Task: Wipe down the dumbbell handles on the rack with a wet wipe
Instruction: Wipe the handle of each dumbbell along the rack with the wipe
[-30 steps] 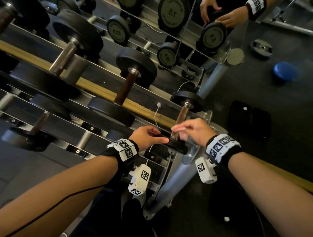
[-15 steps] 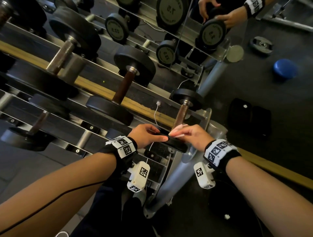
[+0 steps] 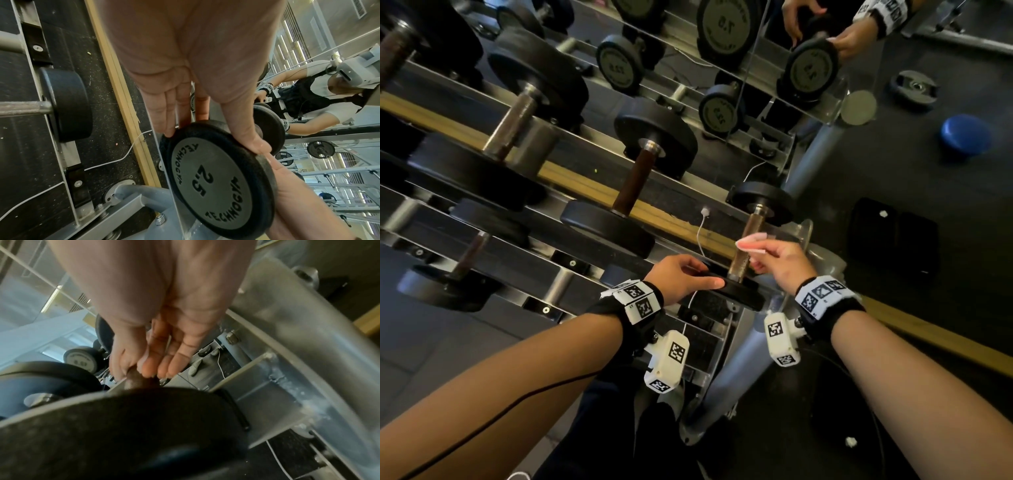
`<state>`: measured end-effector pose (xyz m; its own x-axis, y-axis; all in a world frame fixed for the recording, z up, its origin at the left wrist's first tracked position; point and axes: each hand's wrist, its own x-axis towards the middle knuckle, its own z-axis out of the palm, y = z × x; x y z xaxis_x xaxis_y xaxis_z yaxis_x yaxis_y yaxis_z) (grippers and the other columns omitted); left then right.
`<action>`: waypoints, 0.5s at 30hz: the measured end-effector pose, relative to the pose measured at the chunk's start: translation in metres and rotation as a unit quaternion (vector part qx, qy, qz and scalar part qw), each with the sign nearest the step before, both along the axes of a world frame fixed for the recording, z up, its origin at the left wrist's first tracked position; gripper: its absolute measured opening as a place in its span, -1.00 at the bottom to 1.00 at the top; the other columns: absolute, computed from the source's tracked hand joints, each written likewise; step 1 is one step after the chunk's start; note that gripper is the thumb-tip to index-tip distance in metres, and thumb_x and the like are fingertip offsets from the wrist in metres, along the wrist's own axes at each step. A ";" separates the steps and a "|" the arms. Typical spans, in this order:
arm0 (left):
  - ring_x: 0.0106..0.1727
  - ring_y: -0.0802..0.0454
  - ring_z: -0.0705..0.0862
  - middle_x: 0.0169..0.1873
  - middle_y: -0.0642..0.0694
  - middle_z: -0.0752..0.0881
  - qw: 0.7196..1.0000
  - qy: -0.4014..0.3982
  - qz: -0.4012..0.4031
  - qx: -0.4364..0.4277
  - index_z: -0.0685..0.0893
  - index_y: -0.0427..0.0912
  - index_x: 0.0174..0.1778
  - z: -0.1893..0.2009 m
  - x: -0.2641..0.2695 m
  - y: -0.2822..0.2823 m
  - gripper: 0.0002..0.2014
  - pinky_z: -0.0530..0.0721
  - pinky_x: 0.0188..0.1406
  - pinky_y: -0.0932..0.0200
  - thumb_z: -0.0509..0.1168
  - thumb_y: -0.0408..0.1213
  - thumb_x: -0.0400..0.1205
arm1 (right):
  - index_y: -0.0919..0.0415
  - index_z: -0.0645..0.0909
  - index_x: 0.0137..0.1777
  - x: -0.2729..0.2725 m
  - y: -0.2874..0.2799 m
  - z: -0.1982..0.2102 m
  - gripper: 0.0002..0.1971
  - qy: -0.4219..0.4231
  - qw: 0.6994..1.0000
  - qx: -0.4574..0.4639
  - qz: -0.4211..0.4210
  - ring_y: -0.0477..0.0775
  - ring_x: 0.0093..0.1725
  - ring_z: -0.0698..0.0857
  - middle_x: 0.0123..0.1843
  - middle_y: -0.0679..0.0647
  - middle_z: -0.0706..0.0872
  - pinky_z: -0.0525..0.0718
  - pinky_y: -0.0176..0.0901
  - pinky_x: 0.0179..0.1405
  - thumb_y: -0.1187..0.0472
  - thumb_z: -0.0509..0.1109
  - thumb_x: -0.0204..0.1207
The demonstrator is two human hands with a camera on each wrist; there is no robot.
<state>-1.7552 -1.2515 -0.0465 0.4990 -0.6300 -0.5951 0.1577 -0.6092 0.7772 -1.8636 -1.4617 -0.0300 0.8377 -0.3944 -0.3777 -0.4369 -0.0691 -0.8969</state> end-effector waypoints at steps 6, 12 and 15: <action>0.12 0.13 0.74 0.07 0.10 0.78 0.998 -0.023 -0.051 0.040 0.67 0.16 0.10 0.015 0.003 -0.003 -0.58 0.71 0.27 -0.02 0.59 0.15 0.40 | 0.06 0.85 0.00 -0.008 0.001 0.026 -0.80 0.066 0.990 -0.013 0.122 -0.13 0.08 0.74 0.06 -0.12 0.81 0.65 -0.24 0.22 0.34 0.43 0.58; 0.41 0.11 0.62 0.42 0.03 0.66 0.996 -0.076 -0.037 -0.015 0.60 0.06 0.47 0.063 0.015 -0.021 -0.39 0.53 0.51 0.02 0.60 -0.17 0.49 | 0.16 0.83 0.01 -0.014 0.000 0.061 -0.85 -0.049 0.998 0.031 -0.039 -0.15 -0.01 0.77 -0.07 -0.09 0.86 0.62 -0.47 -0.02 0.34 0.49 0.52; 0.36 0.08 0.66 0.42 -0.08 0.66 0.995 -0.023 -0.001 -0.099 0.58 -0.06 0.50 0.082 0.011 -0.031 -0.44 0.63 0.38 0.13 0.51 -0.37 0.57 | 0.19 0.75 0.02 -0.011 0.004 0.071 -0.88 -0.061 0.986 0.069 -0.138 0.06 -0.04 0.70 -0.07 0.12 0.79 0.65 -0.13 0.00 0.37 0.46 0.54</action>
<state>-1.7441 -1.2827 0.0351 0.5220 -0.7335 -0.4354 0.1185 -0.4431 0.8886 -1.8747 -1.4574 0.0413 0.7479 -0.5665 -0.3461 -0.3095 0.1637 -0.9367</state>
